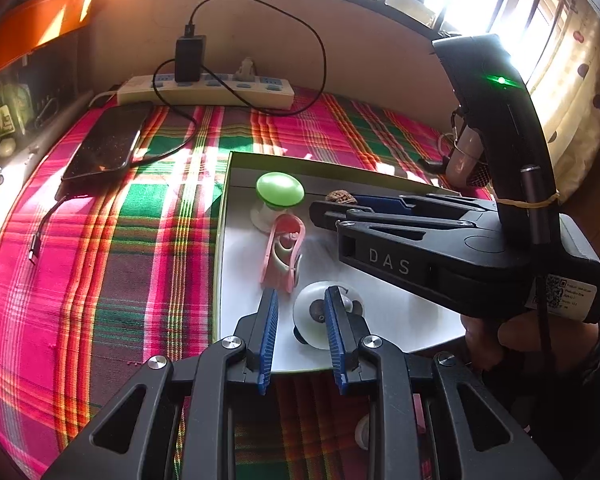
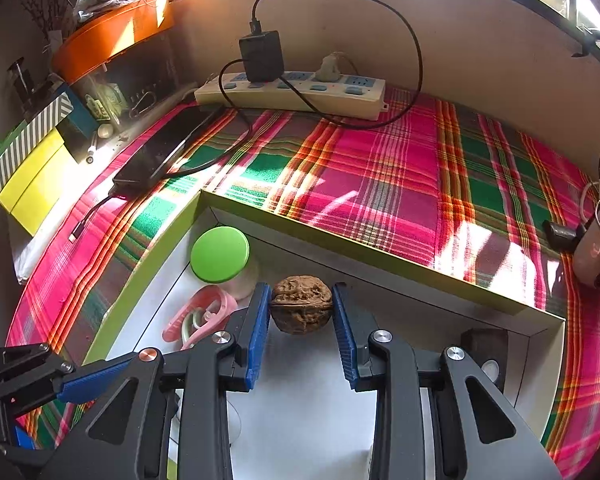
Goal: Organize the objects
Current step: 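Lower the walnut into the box and open the right gripper while the left gripper lowers the white object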
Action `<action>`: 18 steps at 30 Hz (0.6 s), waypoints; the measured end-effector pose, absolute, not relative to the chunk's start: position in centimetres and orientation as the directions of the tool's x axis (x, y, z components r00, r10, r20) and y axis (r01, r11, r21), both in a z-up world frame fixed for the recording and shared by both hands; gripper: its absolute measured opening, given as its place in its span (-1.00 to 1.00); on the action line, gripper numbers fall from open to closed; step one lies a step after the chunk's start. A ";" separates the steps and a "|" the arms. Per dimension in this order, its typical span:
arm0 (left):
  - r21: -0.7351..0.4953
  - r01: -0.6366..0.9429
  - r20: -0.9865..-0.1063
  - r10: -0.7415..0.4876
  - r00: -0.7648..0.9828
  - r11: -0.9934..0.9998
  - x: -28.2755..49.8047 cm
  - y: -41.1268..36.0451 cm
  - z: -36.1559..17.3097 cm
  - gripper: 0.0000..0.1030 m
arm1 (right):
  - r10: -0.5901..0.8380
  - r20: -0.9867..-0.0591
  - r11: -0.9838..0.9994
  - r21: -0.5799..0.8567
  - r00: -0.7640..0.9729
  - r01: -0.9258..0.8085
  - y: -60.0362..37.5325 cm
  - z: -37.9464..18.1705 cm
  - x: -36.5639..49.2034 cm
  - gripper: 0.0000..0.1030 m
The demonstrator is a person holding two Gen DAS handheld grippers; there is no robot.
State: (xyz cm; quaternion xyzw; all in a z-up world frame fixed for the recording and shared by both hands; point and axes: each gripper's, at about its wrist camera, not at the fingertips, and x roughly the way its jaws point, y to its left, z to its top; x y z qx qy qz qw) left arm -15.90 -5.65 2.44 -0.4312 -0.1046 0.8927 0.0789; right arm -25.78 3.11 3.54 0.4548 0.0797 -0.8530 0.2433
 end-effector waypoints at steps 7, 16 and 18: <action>-0.249 -0.048 -0.754 0.225 -0.617 -0.967 -15.8 -5.6 2.3 -0.58 | -0.340 -0.826 -0.860 0.080 -0.448 0.505 2.5 3.0 -25.8 -0.36; -0.233 -0.034 -0.756 0.203 -0.623 -0.972 -15.9 -5.8 2.2 -0.58 | -0.319 -0.833 -0.853 0.045 -0.452 0.521 1.8 2.9 -25.5 -0.36; -0.231 -0.033 -0.755 0.200 -0.624 -0.972 -15.8 -5.8 2.3 -0.57 | -0.315 -0.834 -0.853 0.040 -0.453 0.521 1.8 2.9 -25.4 -0.36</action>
